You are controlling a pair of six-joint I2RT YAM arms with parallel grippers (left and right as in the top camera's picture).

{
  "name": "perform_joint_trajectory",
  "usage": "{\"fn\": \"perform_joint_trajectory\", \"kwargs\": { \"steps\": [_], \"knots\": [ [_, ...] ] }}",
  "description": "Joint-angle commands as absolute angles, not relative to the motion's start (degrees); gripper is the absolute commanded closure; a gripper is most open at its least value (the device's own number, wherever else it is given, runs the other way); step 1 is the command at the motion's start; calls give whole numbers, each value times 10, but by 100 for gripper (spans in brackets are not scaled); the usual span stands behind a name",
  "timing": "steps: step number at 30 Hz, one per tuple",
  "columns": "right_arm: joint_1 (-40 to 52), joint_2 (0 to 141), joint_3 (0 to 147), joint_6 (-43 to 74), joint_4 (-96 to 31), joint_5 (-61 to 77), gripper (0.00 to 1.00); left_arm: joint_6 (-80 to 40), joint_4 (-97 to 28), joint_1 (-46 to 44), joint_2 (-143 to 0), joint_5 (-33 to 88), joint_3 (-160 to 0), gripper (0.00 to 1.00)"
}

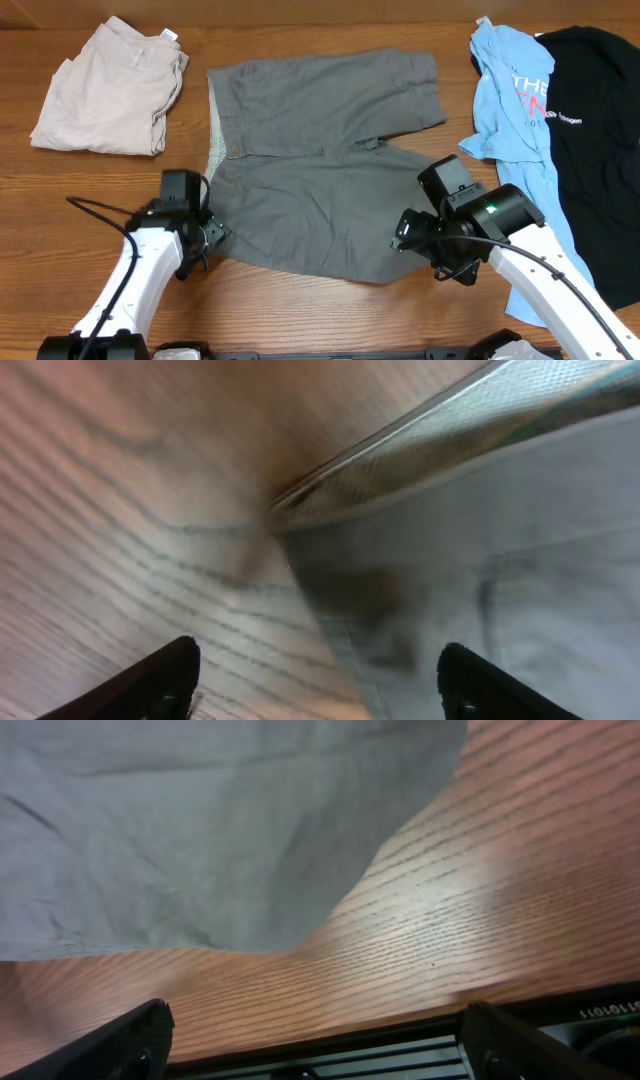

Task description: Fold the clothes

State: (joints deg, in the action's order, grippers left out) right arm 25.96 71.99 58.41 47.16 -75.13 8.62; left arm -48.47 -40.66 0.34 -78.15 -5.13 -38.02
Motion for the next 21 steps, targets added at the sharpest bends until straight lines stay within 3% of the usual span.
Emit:
{"fn": "perform_joint_trajectory", "kwargs": {
  "steps": [1, 11, 12, 13, 18, 21],
  "knots": [
    [262, 719, 573, 482, -736, 91, 4, -535, -330, 0, -775, -77, -337, 27],
    [262, 719, 573, 481, -718, 91, 4, -542, -186, 0, -790, -109, -286, 53],
    [262, 719, 573, 481, -719, 91, 6, -542, -180, 0, -794, -109, -286, 69],
    [262, 719, 573, 495, -728, 90, 12, -542, -178, 0, -794, -105, -286, 96],
    [267, 719, 559, 575, -733, 89, 15, -540, -162, 0, -794, -91, -286, 96],
    [278, 719, 503, 608, -667, 89, 22, -538, -162, 0, -794, -92, -286, 96]
  ]
}}
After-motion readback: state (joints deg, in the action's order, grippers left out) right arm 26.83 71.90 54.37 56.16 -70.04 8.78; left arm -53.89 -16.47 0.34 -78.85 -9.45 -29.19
